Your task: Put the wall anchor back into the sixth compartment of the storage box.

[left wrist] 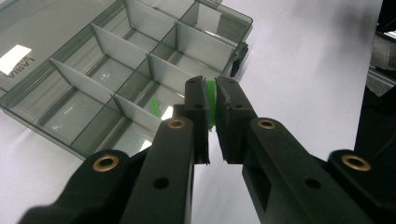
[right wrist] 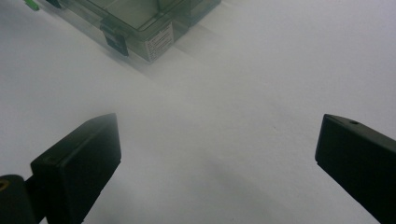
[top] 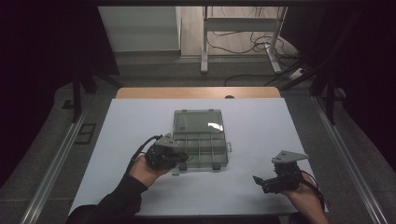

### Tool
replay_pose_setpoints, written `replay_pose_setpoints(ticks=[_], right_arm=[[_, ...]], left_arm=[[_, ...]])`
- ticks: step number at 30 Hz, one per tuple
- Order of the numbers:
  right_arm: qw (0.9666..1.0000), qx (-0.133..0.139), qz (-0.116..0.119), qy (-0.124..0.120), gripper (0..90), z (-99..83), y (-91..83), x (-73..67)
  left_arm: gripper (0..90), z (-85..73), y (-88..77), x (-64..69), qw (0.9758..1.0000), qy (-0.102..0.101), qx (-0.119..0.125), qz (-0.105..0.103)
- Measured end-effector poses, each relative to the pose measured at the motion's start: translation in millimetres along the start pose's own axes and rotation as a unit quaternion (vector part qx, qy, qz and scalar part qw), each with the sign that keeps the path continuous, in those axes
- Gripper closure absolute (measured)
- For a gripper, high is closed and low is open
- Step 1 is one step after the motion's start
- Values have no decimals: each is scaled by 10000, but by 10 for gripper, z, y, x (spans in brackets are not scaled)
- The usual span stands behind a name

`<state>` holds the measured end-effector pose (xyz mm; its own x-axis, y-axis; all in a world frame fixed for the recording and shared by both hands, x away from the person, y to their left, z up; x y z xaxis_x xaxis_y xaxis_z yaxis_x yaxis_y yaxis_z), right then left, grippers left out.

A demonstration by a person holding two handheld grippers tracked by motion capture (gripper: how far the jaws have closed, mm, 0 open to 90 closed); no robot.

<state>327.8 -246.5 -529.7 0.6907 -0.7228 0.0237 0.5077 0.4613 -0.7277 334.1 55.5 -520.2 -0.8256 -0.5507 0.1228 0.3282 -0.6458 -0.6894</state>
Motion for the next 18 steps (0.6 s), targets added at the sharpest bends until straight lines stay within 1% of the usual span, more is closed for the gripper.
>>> replay_pose_setpoints(ticks=[5,9,18], right_arm=[[10000,-21,0,-3,1,-4,5,-2],[10000,-29,-2,1,0,-5,9,-4],[10000,-41,11,-5,1,-8,13,-4]], left_arm=[[841,50,20,-56,10000,-17,47,58],[842,78,39,-88,9999,-42,75,63],[841,134,158,-142,9999,-26,29,93]])
Point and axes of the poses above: each handheld gripper's, and its own axes: y roughly forward along the jaws, z roughly out of its top, x roughly to its right, the point moved 9 cm from there along y, roughly forward along the jaws, and after that the axes turned 1 degree about z, right-handed, at the moved point
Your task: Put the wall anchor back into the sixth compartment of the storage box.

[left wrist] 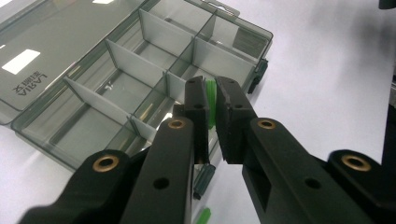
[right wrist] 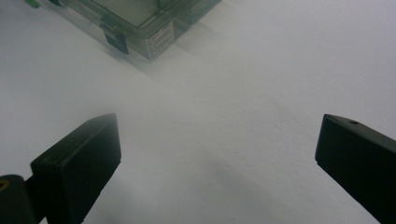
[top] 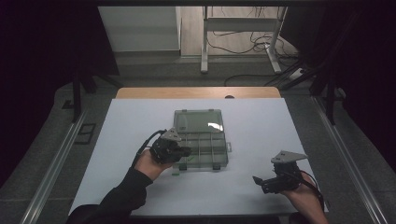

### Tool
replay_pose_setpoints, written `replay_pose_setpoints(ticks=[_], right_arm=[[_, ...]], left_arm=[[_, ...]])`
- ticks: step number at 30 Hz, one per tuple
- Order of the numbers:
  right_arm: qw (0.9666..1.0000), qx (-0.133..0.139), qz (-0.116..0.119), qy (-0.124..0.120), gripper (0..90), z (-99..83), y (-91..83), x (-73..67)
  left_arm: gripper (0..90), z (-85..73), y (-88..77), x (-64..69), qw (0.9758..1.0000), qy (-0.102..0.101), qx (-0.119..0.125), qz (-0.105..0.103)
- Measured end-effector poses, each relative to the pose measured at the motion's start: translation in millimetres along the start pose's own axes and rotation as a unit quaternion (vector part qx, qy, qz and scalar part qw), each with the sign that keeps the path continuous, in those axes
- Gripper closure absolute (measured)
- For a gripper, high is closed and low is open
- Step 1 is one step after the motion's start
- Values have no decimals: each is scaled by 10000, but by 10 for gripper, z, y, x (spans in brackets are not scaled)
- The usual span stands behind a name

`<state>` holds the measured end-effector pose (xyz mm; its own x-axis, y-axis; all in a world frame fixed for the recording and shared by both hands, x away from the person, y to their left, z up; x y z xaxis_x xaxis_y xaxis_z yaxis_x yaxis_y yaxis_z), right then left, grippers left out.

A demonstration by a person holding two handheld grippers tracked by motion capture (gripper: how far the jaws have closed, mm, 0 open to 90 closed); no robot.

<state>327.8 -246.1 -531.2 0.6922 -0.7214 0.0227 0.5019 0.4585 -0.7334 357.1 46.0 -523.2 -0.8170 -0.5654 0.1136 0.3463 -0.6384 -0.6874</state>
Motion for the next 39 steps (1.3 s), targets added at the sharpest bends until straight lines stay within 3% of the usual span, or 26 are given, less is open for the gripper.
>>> replay_pose_setpoints(ticks=[15,30,39], right_arm=[[10000,-16,20,-30,1,-3,8,-3],[10000,-14,31,-45,1,-5,7,-8],[10000,-14,27,-47,1,-6,-3,-5]], left_arm=[[839,47,184,-94,10000,-14,-52,77],[830,-21,382,-160,9994,-43,-295,149],[776,-15,354,-173,9995,-72,-261,161]])
Point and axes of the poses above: each handheld gripper's, and its own axes: y roughly forward along the jaws, z roughly out of its top, x roughly to its right, the point moved 9 cm from there along y, roughly forward along the jaws, and after that the axes turned 1 degree about z, right-handed, at the moved point
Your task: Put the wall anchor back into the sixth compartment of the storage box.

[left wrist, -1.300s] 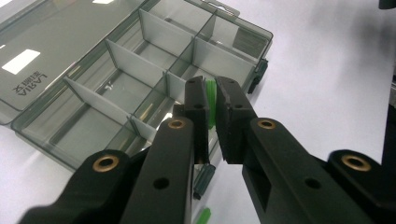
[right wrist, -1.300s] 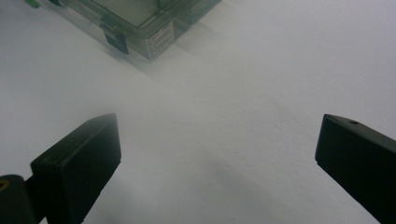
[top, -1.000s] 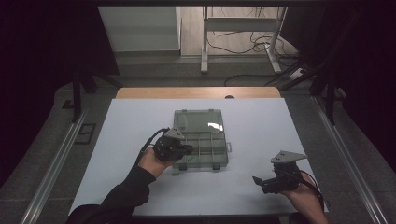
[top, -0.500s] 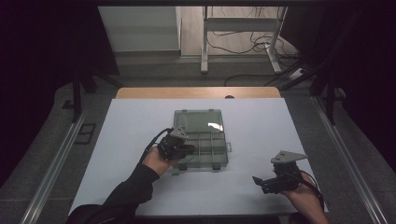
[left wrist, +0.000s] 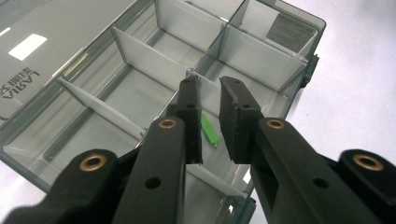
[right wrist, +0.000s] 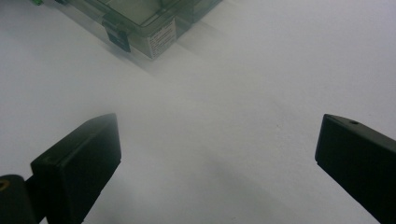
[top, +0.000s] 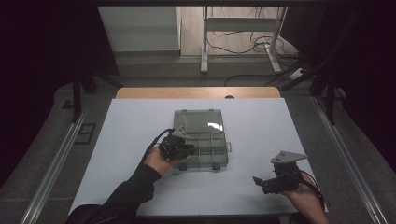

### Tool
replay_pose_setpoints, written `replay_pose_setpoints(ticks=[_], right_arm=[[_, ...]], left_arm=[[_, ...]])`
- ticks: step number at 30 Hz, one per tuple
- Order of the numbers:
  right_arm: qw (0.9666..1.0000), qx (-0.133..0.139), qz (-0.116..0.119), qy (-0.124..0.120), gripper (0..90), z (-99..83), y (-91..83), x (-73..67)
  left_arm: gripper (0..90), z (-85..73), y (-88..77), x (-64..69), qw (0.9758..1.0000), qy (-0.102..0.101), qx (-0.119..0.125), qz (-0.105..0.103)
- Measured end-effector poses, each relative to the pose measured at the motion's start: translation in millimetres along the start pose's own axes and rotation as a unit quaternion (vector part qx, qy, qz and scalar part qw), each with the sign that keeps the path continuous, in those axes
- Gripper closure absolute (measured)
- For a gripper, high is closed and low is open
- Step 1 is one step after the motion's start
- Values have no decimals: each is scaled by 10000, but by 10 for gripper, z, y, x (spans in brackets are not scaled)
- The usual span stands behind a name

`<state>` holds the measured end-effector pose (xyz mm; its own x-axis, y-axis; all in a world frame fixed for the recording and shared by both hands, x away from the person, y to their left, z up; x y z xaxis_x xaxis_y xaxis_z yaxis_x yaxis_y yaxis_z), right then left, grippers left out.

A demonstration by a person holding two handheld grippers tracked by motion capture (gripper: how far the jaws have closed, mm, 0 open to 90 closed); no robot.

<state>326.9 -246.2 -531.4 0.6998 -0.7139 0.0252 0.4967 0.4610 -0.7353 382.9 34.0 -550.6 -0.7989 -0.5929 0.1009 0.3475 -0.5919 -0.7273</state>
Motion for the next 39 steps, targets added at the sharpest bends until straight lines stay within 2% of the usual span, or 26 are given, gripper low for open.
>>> replay_pose_setpoints(ticks=[5,9,18,22,24,26,27,29,31,32,39], right_arm=[[10000,7,2,-7,1,0,-3,0],[10000,12,4,-9,1,0,-6,1],[10000,19,-2,-14,2,0,-12,3],[10000,23,-3,-10,2,0,-11,4],[10000,23,-4,-9,2,0,-11,4],[10000,22,-6,-9,2,-1,-13,4],[10000,22,-6,-9,2,-1,-13,4],[10000,26,-7,-6,2,0,-14,5],[10000,32,-4,0,2,0,-14,5],[10000,38,-6,6,2,1,-16,6],[9999,123,16,98,1,20,-34,13]], left_arm=[[718,0,-38,-15,10000,-9,22,22],[660,22,-101,-16,9999,-57,146,-17],[517,-11,-152,5,10000,-41,85,-9],[416,-21,-189,12,9999,-50,107,-9],[393,-29,-209,13,9999,-39,135,-4],[339,-39,-230,11,9999,-46,154,-20],[339,-42,-241,14,9998,-56,178,-43],[274,-47,-280,29,9994,-72,264,-196],[258,-48,-288,34,9993,-89,283,-220],[220,-55,-310,41,9991,-112,307,-273],[118,-102,-371,17,9992,-181,285,-212]])
Point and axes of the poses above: each handheld gripper's, and its own axes: y roughly forward along the jaws, z roughly out of its top, x roughly to its right, the point moved 9 cm from there along y, roughly forward along the jaws, and after that the axes turned 1 degree about z, right-handed, at the moved point
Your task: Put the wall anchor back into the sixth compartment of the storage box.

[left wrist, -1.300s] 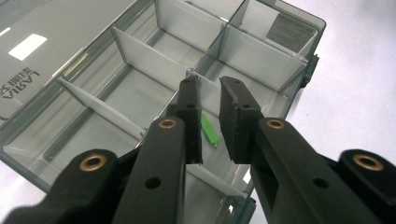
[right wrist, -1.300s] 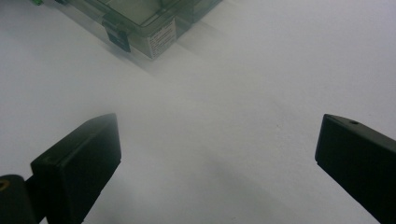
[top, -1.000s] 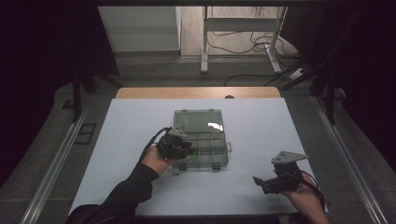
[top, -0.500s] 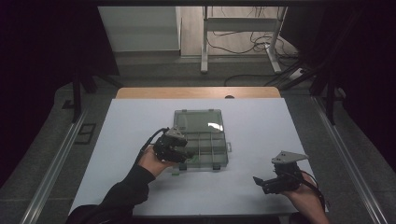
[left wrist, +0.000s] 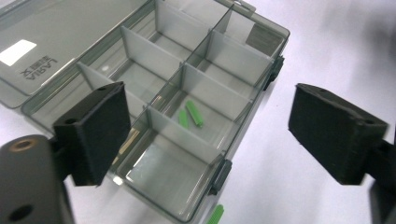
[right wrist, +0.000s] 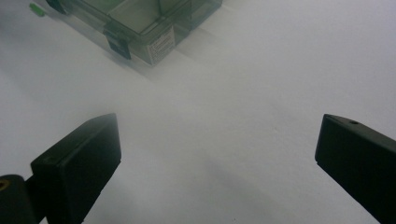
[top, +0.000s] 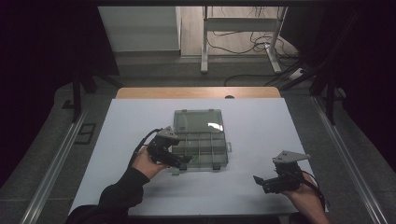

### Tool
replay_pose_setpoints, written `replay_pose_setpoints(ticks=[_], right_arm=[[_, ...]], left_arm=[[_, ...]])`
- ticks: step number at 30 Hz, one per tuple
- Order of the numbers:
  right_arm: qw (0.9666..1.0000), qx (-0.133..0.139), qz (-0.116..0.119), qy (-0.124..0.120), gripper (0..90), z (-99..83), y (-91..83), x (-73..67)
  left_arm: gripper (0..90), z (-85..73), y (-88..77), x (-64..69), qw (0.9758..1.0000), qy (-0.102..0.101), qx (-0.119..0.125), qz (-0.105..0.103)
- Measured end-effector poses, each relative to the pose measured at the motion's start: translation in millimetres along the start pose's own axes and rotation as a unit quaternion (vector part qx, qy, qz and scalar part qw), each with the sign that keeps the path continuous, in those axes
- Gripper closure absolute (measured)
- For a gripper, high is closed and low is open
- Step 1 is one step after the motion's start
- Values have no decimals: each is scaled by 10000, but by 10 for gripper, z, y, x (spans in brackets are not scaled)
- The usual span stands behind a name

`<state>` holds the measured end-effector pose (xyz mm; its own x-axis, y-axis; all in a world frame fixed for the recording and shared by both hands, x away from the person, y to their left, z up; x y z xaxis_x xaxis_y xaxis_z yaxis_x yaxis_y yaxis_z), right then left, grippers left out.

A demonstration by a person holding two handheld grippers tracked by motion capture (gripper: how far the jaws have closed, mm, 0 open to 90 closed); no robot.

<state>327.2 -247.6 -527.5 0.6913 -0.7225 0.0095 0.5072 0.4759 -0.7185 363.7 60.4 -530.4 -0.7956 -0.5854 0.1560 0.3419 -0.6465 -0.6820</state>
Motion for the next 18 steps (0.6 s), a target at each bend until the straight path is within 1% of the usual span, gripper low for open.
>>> replay_pose_setpoints(ticks=[4,5,7,9,10,11,15,18], right_arm=[[10000,55,15,64,0,12,-10,3],[9999,97,26,117,0,21,-19,1],[9999,110,22,126,0,24,-23,3],[9997,158,30,160,0,30,-38,-9],[9997,158,30,160,0,30,-38,-9],[9997,181,35,177,0,31,-54,-21],[9995,218,38,206,0,36,-75,-42],[9994,248,49,238,0,33,-99,-63]], left_arm=[[100,-16,-34,-2,10000,-25,28,-15],[86,-32,-59,-5,10000,-8,25,-31],[81,-38,-67,-2,10000,-22,47,-22],[58,-76,-98,-9,10000,41,42,55],[50,-76,-98,-9,10000,41,42,55],[43,-101,-114,-14,9999,68,27,122],[29,-134,-139,-28,9998,92,24,150],[13,-152,-164,-31,9999,31,118,103]])
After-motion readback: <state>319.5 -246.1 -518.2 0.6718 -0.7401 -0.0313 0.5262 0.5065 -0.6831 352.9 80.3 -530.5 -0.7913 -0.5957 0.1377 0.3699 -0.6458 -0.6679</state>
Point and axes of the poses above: each handheld gripper's, and its own axes: y roughly forward along the jaws, z roughly out of its top, x roughly to its right, the point moved 9 cm from there along y, roughly forward along the jaws, and after that the axes turned 1 degree about z, right-handed, at the moved point
